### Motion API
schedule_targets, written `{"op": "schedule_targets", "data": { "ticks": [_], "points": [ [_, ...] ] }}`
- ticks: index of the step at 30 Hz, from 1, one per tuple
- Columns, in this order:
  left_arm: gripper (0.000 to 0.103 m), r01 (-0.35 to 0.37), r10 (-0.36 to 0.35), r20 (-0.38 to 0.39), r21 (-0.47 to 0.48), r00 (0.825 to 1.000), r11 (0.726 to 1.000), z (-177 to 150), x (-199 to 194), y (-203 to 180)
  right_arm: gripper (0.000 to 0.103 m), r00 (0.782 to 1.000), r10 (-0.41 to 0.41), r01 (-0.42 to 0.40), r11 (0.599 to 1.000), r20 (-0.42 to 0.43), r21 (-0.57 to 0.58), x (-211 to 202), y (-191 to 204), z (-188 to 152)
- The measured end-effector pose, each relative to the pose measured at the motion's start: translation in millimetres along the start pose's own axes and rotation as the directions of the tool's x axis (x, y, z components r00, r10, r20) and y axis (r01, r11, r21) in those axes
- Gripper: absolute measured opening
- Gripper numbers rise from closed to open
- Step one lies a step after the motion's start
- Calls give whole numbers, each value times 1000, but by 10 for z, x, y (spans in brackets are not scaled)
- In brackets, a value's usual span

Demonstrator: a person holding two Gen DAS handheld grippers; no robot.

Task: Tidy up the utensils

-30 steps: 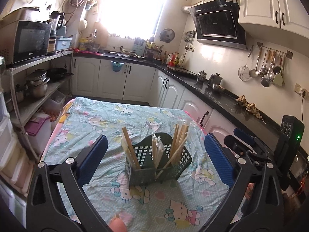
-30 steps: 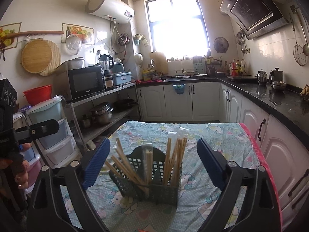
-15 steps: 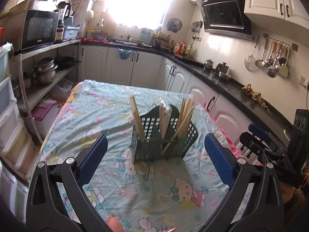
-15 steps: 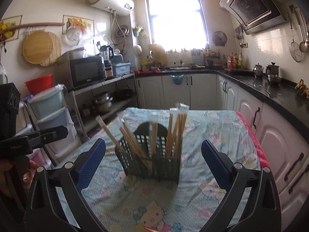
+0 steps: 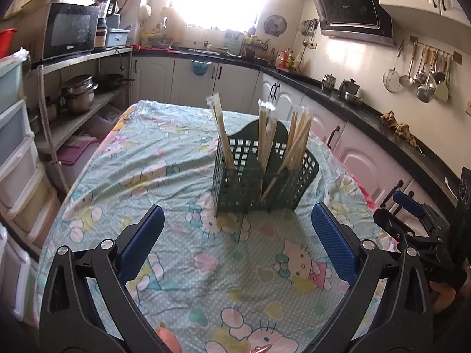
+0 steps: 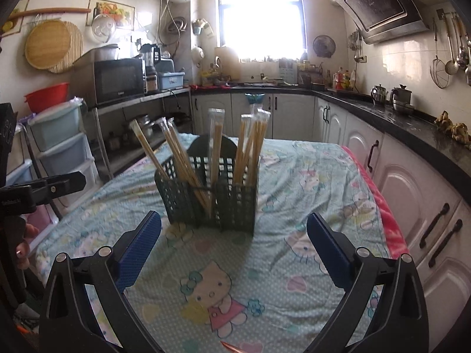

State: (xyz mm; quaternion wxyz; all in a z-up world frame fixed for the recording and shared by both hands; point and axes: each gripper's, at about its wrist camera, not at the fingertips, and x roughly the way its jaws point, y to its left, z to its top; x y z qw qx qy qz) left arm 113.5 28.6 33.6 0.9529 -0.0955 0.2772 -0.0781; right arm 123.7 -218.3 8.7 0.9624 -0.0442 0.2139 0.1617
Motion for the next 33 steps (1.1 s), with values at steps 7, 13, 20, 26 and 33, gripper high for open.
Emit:
{"op": "schedule_targets", "data": {
  "ticks": [7,13,20,26,33],
  "points": [
    [92,-29,29,4,-2,1000,1000,-203,27,9,97,1000,-21,21,1000,18,6,-24,-2,-198],
    [92,-46,45,40,23,998,999,-339,15,-62,97,995,-34,34,999,91,1,-105,40,-259],
    [92,-39,36,93,30,995,999,-463,0,-158,97,980,-47,51,999,196,-15,-226,105,-331],
    [92,-61,56,158,25,986,998,-539,-33,-178,97,964,-65,65,998,257,11,-297,109,-402],
    [92,-80,76,180,16,981,997,-642,3,-174,97,947,-81,86,996,310,-1,-325,136,-493]
  ]
}}
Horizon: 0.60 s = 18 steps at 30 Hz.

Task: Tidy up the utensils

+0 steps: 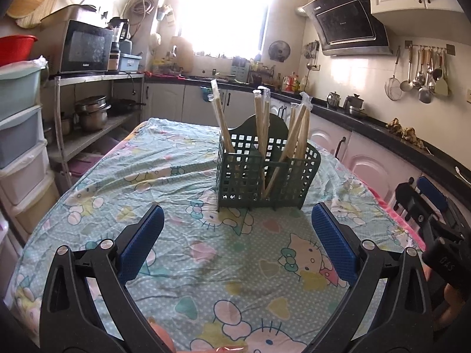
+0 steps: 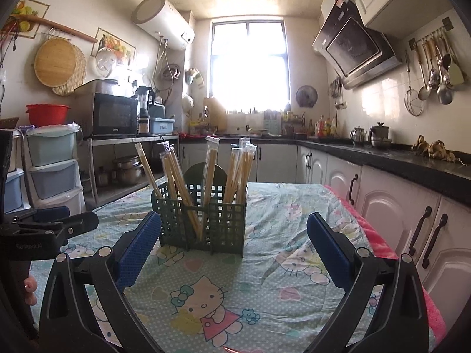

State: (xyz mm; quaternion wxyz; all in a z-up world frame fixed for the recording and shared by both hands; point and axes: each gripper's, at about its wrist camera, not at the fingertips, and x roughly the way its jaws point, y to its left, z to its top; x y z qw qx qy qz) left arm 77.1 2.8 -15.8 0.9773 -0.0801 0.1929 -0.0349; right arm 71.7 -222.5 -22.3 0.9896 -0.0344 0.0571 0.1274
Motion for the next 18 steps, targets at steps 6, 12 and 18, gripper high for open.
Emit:
{"op": "schedule_targets", "data": {
  "ticks": [6,12,18],
  "points": [
    [92,-1,1,24,8,1000,1000,-44,-7,-2,97,1000,3,-3,1000,14,-16,-10,51,-25],
    [93,6,-6,45,9,999,1000,-36,-53,-12,97,1000,-5,5,1000,19,-14,-15,57,-16],
    [93,3,-3,50,9,999,1000,-33,-57,-7,97,1000,-11,12,1000,14,-10,-19,53,-31]
  ]
}}
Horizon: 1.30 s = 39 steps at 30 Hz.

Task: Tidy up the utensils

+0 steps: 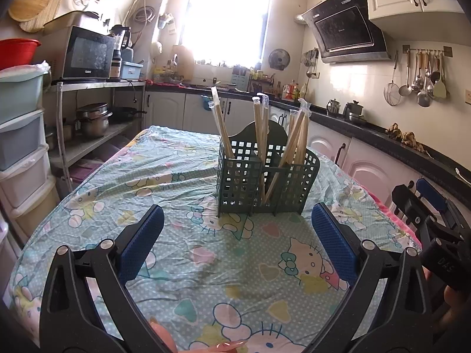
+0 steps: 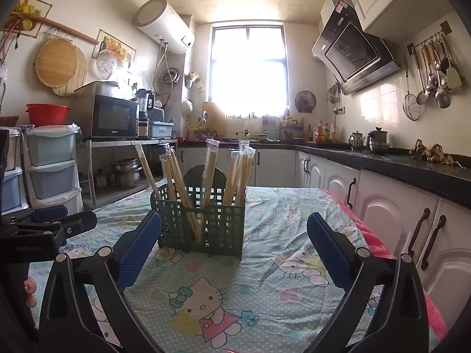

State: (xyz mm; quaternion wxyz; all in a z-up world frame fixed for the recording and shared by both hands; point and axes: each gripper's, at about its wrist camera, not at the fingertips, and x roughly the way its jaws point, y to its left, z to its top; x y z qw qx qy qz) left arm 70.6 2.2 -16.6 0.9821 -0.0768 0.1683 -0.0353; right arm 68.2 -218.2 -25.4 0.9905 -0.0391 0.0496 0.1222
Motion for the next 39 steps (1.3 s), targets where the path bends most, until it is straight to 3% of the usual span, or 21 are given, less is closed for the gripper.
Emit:
{"op": "schedule_targets", "data": {
  "ticks": [39],
  "points": [
    [92,-6,6,13,9,1000,1000,38,-38,-22,97,1000,3,-3,1000,-24,-1,18,39,-35]
  ]
}}
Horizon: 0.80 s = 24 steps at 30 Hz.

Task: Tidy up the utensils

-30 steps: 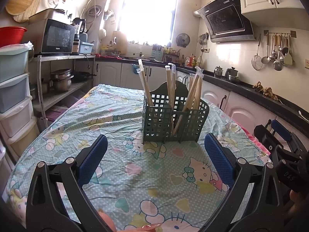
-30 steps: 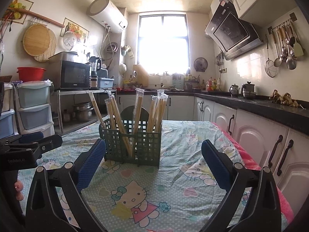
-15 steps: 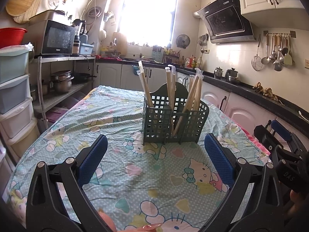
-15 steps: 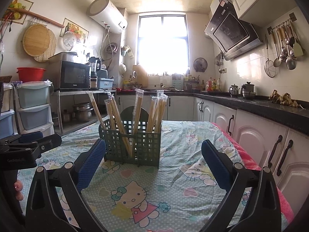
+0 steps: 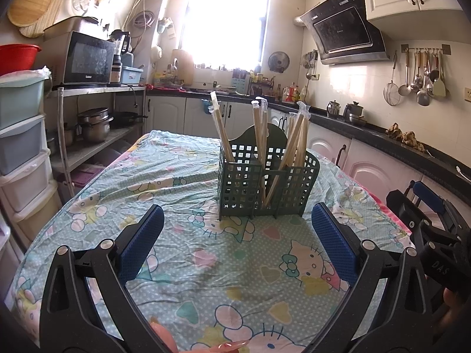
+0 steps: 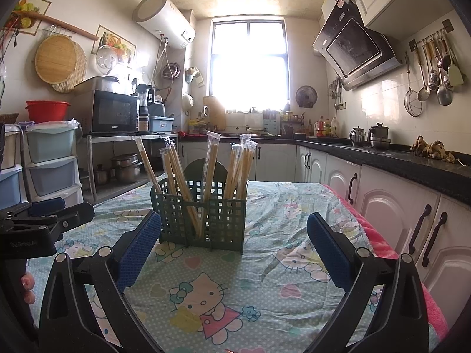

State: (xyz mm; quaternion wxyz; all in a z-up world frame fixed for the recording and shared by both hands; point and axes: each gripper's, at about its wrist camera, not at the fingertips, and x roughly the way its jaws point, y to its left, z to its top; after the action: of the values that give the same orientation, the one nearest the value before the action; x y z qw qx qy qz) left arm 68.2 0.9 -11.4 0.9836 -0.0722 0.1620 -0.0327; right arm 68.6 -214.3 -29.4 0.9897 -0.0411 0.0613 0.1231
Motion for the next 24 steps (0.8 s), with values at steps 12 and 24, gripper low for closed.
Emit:
{"op": "schedule_targets", "data": {
  "ticks": [12,24],
  "points": [
    [93,-26,26,8,25,1000,999,-10,-25,32,97,1000,-10,11,1000,-22,11,44,-29,-28],
    [93,-74,74,-23,19,997,997,15,-22,115,97,1000,-14,14,1000,-22,15,42,-37,-28]
  ]
}}
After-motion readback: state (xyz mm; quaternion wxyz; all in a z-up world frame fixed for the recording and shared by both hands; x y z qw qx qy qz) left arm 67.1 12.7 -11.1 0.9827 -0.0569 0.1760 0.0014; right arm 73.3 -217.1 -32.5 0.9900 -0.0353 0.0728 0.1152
